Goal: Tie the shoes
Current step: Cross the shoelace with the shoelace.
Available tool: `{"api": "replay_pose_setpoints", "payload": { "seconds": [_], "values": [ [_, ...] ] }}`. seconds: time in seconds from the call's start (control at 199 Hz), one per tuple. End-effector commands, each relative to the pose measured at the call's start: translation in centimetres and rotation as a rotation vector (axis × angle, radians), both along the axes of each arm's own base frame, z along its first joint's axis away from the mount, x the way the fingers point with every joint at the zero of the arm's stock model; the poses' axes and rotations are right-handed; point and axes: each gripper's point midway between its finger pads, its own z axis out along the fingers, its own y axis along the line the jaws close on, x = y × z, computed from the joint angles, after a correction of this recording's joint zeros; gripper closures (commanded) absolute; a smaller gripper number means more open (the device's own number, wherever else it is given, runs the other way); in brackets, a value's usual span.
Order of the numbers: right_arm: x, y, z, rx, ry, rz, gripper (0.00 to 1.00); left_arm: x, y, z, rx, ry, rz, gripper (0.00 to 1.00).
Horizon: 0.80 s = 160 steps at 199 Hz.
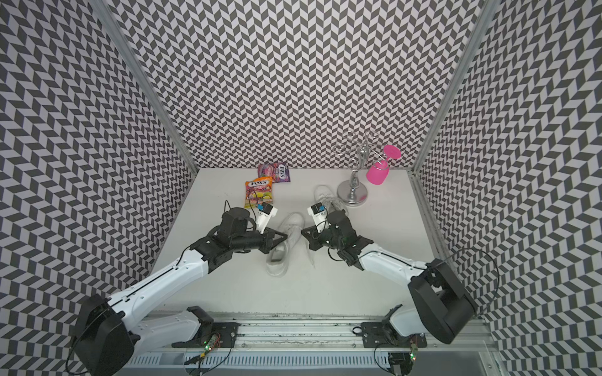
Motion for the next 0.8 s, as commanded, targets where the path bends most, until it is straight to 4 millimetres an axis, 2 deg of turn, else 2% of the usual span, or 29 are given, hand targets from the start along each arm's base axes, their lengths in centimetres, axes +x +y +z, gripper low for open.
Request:
{"api": "replay_pose_setpoints", "payload": {
  "seconds": [0.0,0.131,0.422,0.568,0.683,0.799],
  "values": [
    [1.0,-0.2,1.8,0.058,0.01,-0.019,1.0,-0.6,0.0,-0.5,0.012,0.011,0.003,0.96],
    [1.3,0.5,2.6,0.064,0.006,0.011,1.0,-1.2,-0.6,-1.4,0.024,0.032,-0.016,0.96],
    [0.7,2.2,1.6,0.07,0.041,0.076,1.0,-1.9,-0.9,-4.2,0.063,0.092,-0.015,0.95],
    [0.9,2.5,1.8,0.079,0.041,0.081,1.0,-2.4,-1.0,-5.4,0.083,0.121,-0.019,0.93],
    [0.6,3.1,1.9,0.078,0.038,0.103,1.0,-2.9,-1.3,-6.3,0.099,0.141,-0.033,0.85],
    [0.6,3.3,1.4,0.056,0.042,0.106,1.0,-2.8,-1.2,-5.8,0.1,0.128,-0.024,0.73]
  ]
}}
